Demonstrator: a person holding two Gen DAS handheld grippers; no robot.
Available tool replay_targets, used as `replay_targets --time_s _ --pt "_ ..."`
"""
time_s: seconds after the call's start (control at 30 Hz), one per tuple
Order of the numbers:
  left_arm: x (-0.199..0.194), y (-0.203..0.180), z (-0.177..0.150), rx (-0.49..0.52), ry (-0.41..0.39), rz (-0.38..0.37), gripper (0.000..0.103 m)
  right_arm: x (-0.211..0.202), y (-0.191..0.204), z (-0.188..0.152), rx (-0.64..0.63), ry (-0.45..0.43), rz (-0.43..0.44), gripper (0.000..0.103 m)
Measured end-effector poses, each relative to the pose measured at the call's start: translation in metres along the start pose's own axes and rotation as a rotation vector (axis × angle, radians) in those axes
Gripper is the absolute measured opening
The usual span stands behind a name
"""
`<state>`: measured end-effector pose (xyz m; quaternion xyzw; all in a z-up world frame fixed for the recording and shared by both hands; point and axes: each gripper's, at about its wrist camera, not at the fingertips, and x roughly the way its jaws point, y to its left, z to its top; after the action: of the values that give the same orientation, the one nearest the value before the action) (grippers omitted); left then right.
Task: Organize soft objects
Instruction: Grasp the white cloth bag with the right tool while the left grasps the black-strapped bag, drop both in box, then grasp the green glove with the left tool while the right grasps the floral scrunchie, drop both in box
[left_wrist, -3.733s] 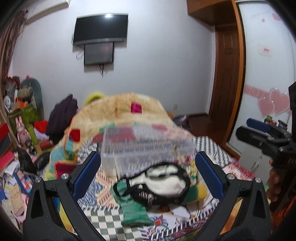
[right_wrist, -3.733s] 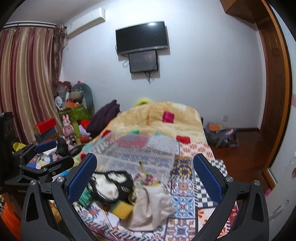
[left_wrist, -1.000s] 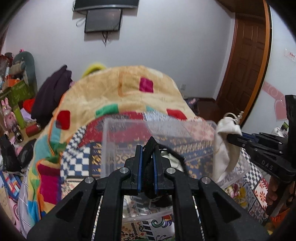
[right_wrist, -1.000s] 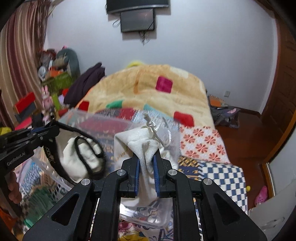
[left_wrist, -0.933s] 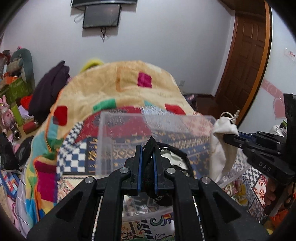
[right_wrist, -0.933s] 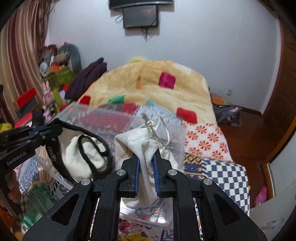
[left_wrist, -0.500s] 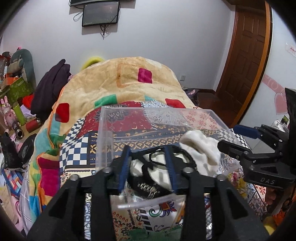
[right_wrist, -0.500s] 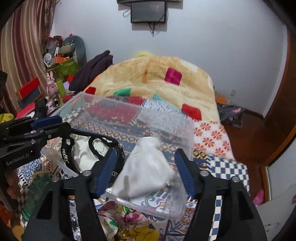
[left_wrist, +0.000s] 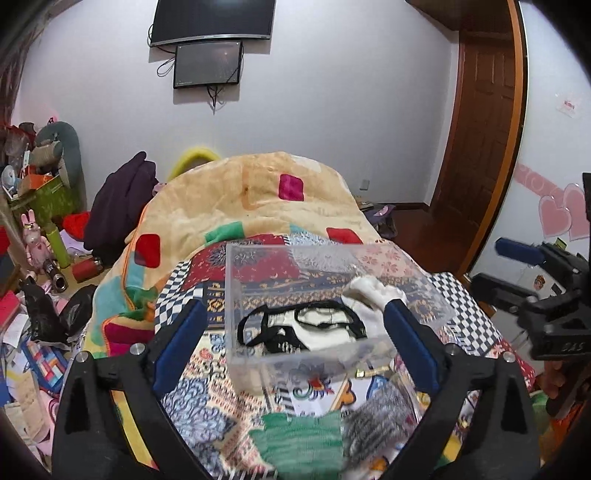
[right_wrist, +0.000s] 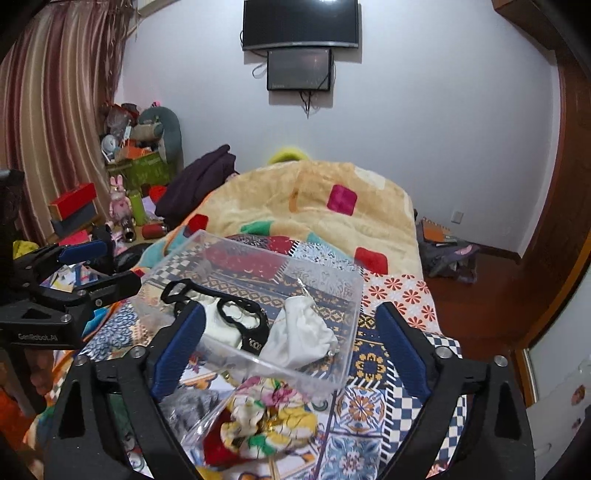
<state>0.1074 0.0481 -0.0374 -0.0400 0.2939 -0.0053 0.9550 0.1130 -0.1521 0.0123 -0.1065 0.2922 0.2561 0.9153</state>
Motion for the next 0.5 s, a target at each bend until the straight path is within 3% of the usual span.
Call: replay_targets --time_s 0.2,0.5 --pt "-0.004 0.003 -0.025 -0.007 0.058 0.004 0.100 -0.008 0.001 -0.022 0.011 0.012 0.000 0.099" --pt "0.010 0.009 -0.074 -0.009 0.164 0.018 0.100 0.027 -0.012 -0.062 0.078 0.139 0.010 0.098"
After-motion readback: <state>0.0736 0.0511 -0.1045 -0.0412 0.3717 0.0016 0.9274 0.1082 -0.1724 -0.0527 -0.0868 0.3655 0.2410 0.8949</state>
